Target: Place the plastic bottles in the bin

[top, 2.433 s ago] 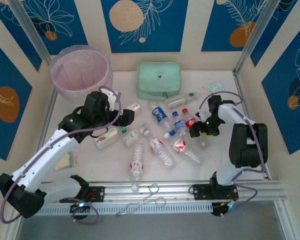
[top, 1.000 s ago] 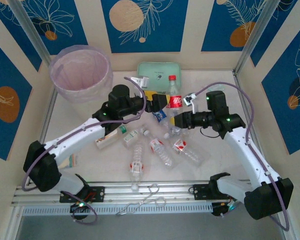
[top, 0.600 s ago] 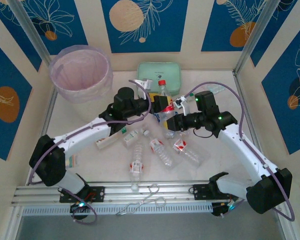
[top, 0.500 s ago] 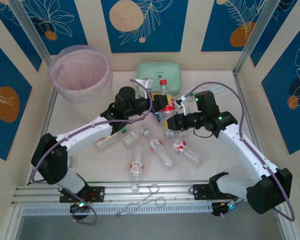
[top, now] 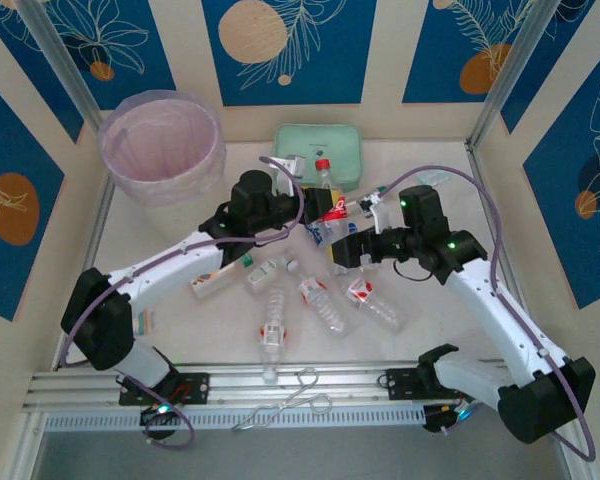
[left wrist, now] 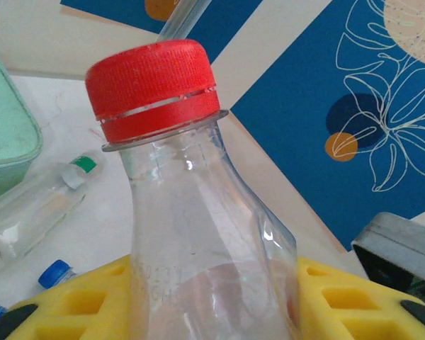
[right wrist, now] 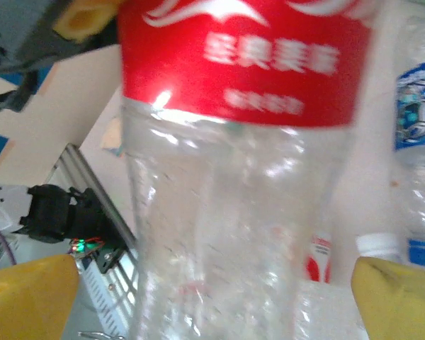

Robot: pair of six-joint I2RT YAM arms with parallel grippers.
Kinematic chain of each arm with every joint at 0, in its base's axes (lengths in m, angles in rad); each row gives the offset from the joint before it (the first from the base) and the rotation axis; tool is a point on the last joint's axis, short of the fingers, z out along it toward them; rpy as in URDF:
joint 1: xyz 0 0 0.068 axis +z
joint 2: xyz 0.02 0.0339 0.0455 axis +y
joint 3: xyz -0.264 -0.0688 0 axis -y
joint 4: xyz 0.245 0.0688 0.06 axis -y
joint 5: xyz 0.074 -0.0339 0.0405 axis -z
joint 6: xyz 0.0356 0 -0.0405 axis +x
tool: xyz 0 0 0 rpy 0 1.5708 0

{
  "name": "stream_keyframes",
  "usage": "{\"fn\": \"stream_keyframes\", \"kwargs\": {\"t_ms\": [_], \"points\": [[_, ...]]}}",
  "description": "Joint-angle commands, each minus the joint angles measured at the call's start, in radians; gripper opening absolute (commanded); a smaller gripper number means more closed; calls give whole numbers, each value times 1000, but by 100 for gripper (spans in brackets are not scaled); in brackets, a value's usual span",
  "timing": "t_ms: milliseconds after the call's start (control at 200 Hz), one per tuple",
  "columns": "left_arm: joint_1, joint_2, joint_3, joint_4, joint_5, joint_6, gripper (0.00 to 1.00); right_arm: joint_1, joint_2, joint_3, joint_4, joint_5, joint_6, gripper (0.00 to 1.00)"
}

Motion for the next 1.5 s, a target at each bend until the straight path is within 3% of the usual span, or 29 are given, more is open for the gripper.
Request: {"fn": "stream_keyframes", "kwargs": {"t_ms": [0,125,260,340,400,590,785,961,1151,1496], "points": [[24,-24,84,-74,-12,51,36,-41,-39,20,-102,101,11,99],[80,-53,187,-247,-55,124,34,-135,-59,33,-154,177,137,99],[162,-97,303,-395,-144,221,27,-209,-74,24,-165,226,143,99],[234,-116,397,-517,-163,285,15,-228,-81,21,-175,240,130,99],[302,-122,487,-627,-181,331,0,-241,-87,18,-182,238,132,99],[550,-100,676,-789,-175,375,0,-300,-107,-12,-172,213,203,99],[693,14,846,-943,-277,457,0,-309,-75,47,-316,334,118,99],[751,139,956,-1044,-408,562,0,-308,-73,45,-339,366,123,99],[762,339,1126,-1207,-388,688,0,-304,-70,43,-320,368,147,99],[763,448,889,-1128,-332,742,0,-309,-68,53,-318,406,160,99]]}}
